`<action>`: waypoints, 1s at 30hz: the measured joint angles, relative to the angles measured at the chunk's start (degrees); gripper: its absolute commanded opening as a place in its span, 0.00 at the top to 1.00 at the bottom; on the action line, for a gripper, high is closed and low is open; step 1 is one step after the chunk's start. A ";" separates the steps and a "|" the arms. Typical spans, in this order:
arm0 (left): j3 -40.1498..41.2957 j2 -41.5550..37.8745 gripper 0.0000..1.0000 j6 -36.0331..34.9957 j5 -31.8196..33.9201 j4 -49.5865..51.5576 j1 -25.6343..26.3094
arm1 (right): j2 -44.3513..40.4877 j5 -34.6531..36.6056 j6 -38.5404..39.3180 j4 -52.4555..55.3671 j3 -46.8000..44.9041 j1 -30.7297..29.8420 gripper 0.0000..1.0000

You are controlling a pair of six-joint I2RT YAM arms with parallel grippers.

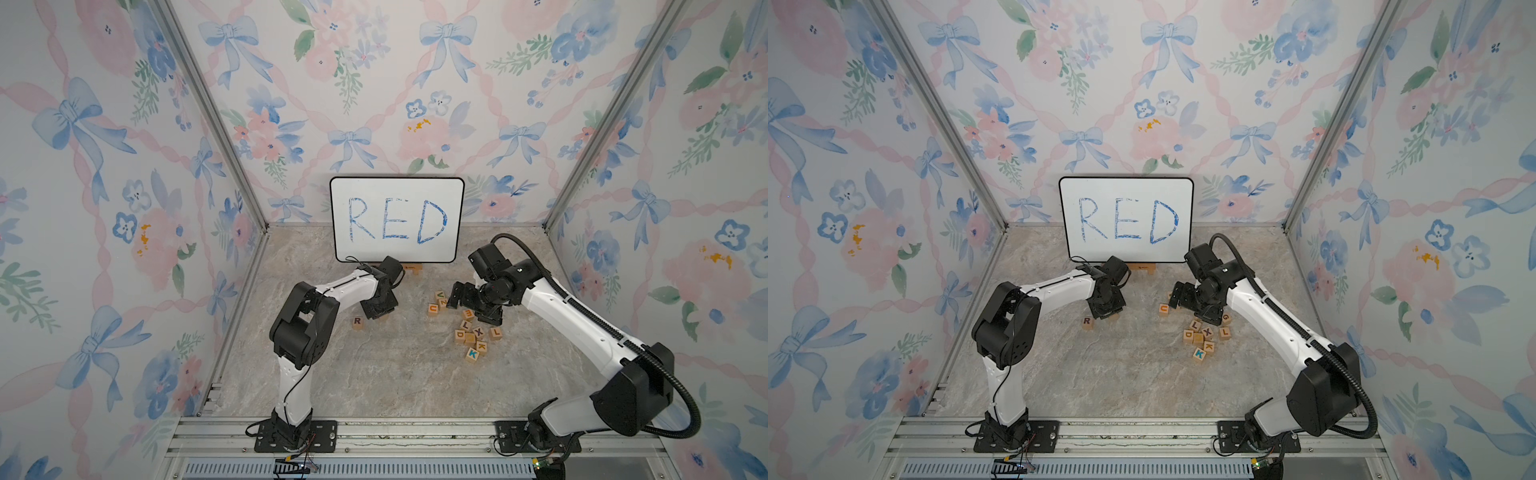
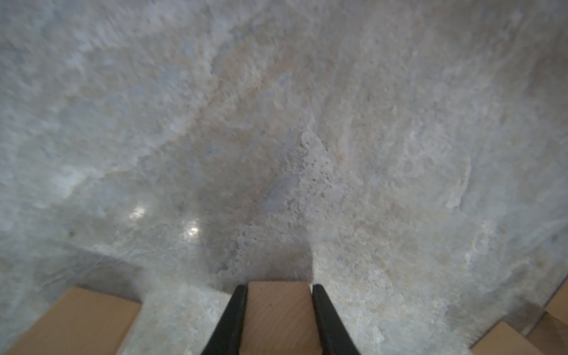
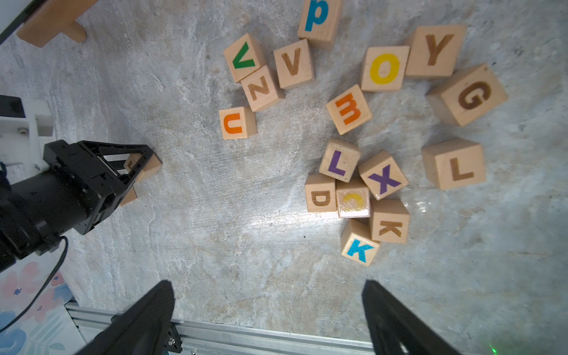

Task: Assemble the uppercase word "red" with letter blocks
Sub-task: Pick up the letter block from the center of the board, then place the letter block at the center of the board.

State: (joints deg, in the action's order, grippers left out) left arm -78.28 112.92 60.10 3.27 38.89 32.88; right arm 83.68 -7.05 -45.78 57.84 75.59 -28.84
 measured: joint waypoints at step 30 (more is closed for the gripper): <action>0.79 -2.01 0.77 -23.78 4.46 7.74 2.95 | -1.84 0.00 -0.04 0.07 -0.94 0.28 0.03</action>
State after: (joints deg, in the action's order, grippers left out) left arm -77.49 110.91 36.32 7.73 46.63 35.83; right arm 81.84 -7.05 -45.82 57.91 74.65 -28.56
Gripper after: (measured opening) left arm 0.305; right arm 0.972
